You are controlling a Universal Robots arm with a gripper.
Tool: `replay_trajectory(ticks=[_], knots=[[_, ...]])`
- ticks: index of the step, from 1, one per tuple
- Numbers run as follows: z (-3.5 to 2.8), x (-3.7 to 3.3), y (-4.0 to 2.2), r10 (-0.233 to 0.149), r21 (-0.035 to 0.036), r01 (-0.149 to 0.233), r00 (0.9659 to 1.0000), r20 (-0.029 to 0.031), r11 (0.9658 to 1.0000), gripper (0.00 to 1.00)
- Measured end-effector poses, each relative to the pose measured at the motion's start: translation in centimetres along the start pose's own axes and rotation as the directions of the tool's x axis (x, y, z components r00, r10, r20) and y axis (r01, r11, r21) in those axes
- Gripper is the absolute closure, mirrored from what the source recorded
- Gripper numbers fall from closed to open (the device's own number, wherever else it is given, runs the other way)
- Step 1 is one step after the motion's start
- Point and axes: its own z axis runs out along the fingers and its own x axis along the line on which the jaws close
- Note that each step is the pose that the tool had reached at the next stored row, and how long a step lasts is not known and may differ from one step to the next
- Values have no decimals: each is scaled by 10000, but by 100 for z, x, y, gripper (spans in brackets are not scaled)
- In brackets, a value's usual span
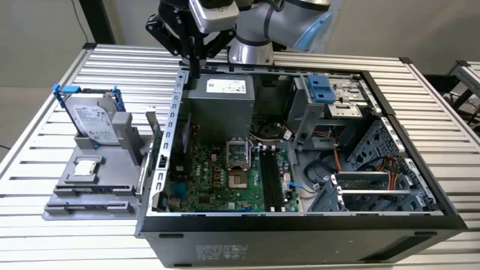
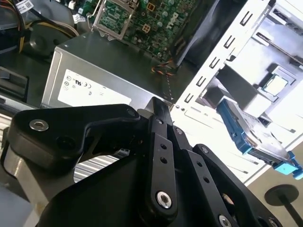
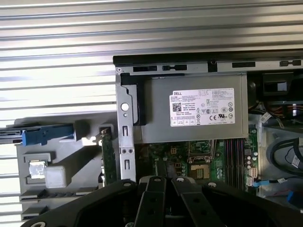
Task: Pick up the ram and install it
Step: 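Reach for the ram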
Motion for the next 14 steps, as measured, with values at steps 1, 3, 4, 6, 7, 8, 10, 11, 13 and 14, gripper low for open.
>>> replay_trajectory(ticks=[1, 3, 4, 6, 7, 8, 10, 11, 13, 14], knots=[[0, 18, -1, 0, -1, 0, 10000, 1, 10000, 100], [-1, 60, -2, -1, -1, 1, 10000, 0, 10000, 100], [-1, 80, -2, -1, -1, 1, 10000, 1, 10000, 100], [-2, 121, -2, 0, -1, 0, 10000, 0, 10000, 100], [-2, 141, -2, 1, 0, -1, 10000, 0, 10000, 100], [-2, 160, -2, 0, -1, 0, 10000, 1, 10000, 100], [-3, 201, -3, -1, -1, 1, 10000, 1, 10000, 100], [-3, 220, -4, -1, -1, 1, 10000, 1, 10000, 100], [-4, 258, -6, 0, -1, 0, 10000, 1, 10000, 100], [-4, 279, -7, 0, -1, 0, 10000, 1, 10000, 100]])
